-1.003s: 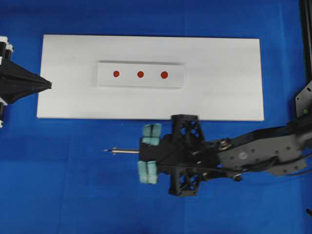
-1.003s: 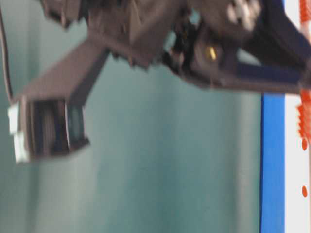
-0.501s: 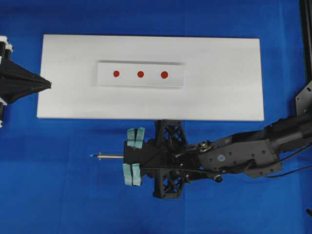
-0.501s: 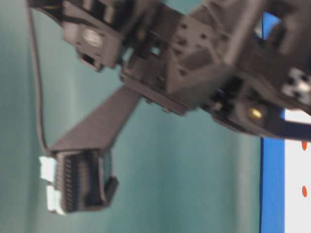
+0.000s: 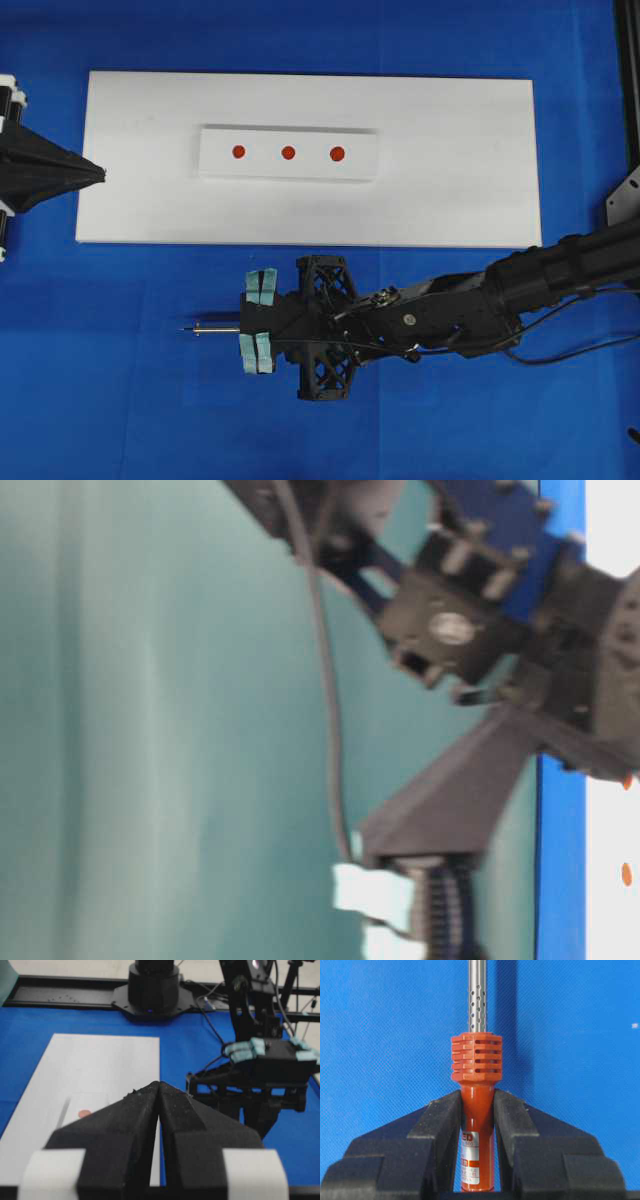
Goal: Touch the tip of the soldering iron to the mark.
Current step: 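Carry the iron with the right gripper back below the board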
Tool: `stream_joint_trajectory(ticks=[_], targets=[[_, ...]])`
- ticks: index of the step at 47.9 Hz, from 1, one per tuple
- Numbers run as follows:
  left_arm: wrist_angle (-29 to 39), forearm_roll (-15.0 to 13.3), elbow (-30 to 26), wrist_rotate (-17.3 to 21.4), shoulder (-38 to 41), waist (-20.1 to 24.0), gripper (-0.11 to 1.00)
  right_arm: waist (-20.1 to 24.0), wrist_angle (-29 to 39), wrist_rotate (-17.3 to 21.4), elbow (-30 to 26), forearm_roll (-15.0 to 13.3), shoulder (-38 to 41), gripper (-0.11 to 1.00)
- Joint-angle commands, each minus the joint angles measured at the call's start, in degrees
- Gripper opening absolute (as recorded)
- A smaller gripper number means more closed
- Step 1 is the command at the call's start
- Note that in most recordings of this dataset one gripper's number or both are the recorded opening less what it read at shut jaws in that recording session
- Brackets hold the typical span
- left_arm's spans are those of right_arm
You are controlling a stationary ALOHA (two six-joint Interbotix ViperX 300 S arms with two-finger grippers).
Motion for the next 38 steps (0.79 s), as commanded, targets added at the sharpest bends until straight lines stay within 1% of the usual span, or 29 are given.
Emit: stream_joint_trajectory(ticks=[1, 8, 27, 35, 37, 38], targets=[[-0.3, 0.0, -0.7, -0.1, 0.3, 0.0, 0.0, -0.1, -2.2, 0.1, -0.1, 0.5, -0.8, 0.06], [-0.3, 0.0, -0.7, 0.0, 0.3, 0.0, 0.0, -0.1, -4.2, 0.1, 1.1, 0.7, -0.4, 0.06], [-0.3, 0.0, -0.7, 0.0, 0.3, -0.1, 0.0, -0.5, -4.0, -0.4, 1.8, 0.5, -0.5, 0.06], [-0.3, 0.0, -0.7, 0.0, 0.3, 0.0, 0.0, -0.5, -2.7, -0.5, 1.8, 0.5, -0.5, 0.07], [-0.3, 0.0, -0.7, 0.0, 0.3, 0.0, 0.0, -0.5, -2.5, -0.5, 1.8, 0.5, -0.5, 0.08], [-0.3, 0.0, -0.7, 0.0, 0.3, 0.0, 0.0, -0.5, -2.5, -0.4, 1.8, 0.5, -0.6, 0.11]])
